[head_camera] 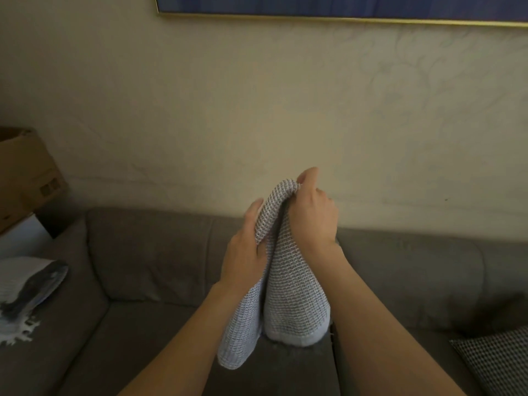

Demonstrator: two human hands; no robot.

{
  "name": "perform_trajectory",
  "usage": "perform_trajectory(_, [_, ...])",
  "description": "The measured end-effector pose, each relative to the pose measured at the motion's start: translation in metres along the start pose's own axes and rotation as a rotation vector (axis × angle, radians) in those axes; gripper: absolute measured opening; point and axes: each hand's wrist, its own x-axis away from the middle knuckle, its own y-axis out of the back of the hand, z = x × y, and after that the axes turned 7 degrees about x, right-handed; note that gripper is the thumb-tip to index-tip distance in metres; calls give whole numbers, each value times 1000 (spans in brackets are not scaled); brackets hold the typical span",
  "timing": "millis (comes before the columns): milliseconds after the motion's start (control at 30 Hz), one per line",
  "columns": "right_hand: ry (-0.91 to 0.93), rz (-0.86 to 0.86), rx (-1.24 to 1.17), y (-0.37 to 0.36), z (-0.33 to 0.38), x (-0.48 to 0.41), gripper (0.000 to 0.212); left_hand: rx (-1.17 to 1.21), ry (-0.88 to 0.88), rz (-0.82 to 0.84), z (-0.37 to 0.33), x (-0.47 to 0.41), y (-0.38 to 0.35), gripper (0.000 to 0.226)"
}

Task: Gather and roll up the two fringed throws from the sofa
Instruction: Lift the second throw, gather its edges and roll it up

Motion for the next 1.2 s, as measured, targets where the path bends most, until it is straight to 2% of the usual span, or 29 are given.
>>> perform_trajectory(33, [-25,1,-6,2,-1,-3,27,-42,-79,18,-4,0,-1,79])
perform_trajectory(67, [-47,1,-13,3,-2,-6,26,-96,-179,37,-9,0,-2,76])
perform_trajectory(133, [-91,5,-31,2,-3,-10,23,-219,-328,77,-15,-3,-4,54])
perform_trajectory(167, [-104,10,-49,1,-4,-10,22,-269,-334,101,-17,-5,-4,48])
perform_trajectory(233, [-105,15,-120,0,-8,-10,22,-339,-226,139,-19,-9,-4,48])
perform_trajectory(367, [-61,31,-220,-2,-19,-13,19,-388,-50,181,-24,-13,-2,73])
perform_trajectory(567, [2,16,-246,-13,-24,-9,17,-260,131,217,-41,-23,1,74])
perform_trajectory(667, [21,22,-368,-17,-24,-3,17,-194,229,228,-46,-36,2,79])
perform_trajectory(733, [26,96,-413,-22,-27,6,22,-145,304,203,-45,-42,4,83])
perform_trajectory(800, [38,247,-380,-32,-40,18,23,-104,332,152,-41,-46,7,85])
perform_trajectory(867, [47,433,-301,-42,-53,32,23,-91,349,87,-37,-50,10,83])
perform_trajectory(933, [63,537,-138,-48,-62,42,21,-103,383,24,-31,-52,10,81])
perform_trajectory(1000, [57,461,86,-51,-69,49,9,-124,424,-73,-26,-53,14,74])
perform_trajectory(1067, [6,340,195,-56,-79,59,27,-133,423,-227,-22,-58,23,51])
perform_trajectory(1133, [-26,283,161,-64,-89,70,33,-92,420,-297,-21,-68,32,31])
perform_trajectory(1200, [-11,318,92,-74,-92,79,33,-66,409,-267,-24,-76,34,26])
